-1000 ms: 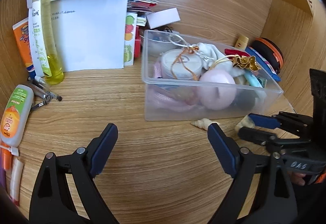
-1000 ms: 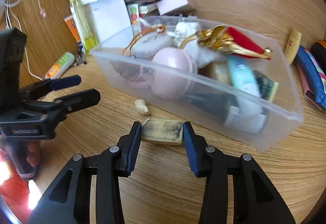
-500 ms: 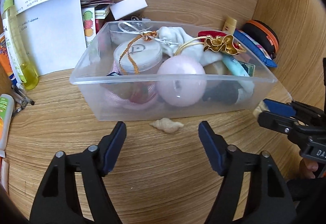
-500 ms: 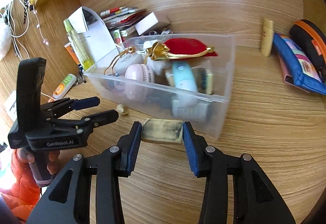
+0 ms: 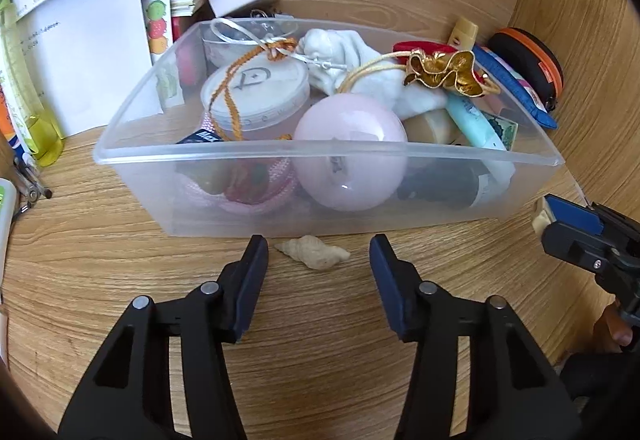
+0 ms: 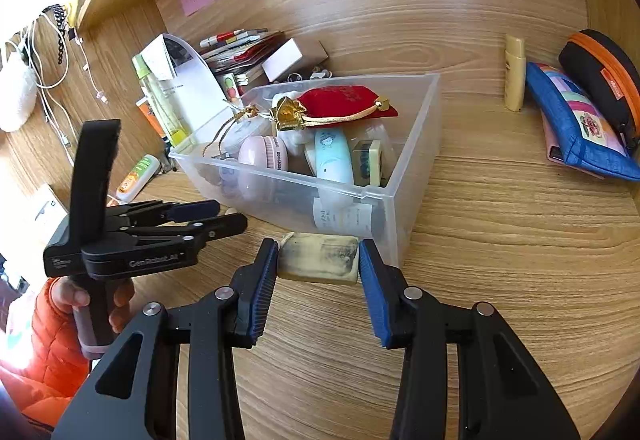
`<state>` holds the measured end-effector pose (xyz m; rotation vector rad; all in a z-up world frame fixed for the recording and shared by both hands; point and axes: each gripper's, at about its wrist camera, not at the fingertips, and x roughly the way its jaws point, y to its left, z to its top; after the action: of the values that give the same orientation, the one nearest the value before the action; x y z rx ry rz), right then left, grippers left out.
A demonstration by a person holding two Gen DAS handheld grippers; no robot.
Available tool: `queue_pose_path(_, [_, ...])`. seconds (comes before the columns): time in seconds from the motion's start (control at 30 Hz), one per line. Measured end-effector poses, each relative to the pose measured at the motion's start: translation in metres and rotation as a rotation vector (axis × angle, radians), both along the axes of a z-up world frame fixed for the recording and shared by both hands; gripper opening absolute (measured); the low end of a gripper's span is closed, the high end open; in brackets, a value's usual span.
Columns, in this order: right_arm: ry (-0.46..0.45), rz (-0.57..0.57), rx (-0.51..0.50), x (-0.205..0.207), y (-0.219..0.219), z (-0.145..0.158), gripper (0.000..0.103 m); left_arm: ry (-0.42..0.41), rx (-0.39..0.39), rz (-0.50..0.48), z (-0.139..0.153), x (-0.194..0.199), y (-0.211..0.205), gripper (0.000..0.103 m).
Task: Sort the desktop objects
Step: 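Close the left gripper on the spiral seashell while the right holds the beige bar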
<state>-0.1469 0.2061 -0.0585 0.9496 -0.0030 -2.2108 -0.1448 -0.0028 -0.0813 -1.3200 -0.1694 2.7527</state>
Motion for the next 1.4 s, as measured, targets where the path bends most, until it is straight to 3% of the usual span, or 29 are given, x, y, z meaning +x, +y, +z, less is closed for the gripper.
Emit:
queue_pose_path(0.33, [-0.045,0.021,-0.019,-0.008,0.0,-0.008,0.038,0.0,-0.033,-0.009,-0.002,-0.001,0.001,0.048])
queue_pose_path(0.47, [-0.057,0.022,-0.025,-0.011,0.0,-0.01,0.038,0.0,-0.045,-0.03,-0.002,-0.003,0.005,0.033])
queue_pose_path(1.0, [-0.052,0.012,-0.009,-0.007,-0.005,-0.008,0.038,0.028,-0.025,-0.055,0.003,0.019,0.0,0.03])
queue_pose_path(1.4, [-0.007,0.029,0.017,0.007,-0.019,0.005,0.038,0.137,0.02,-0.073,0.034,0.049,-0.002,0.03])
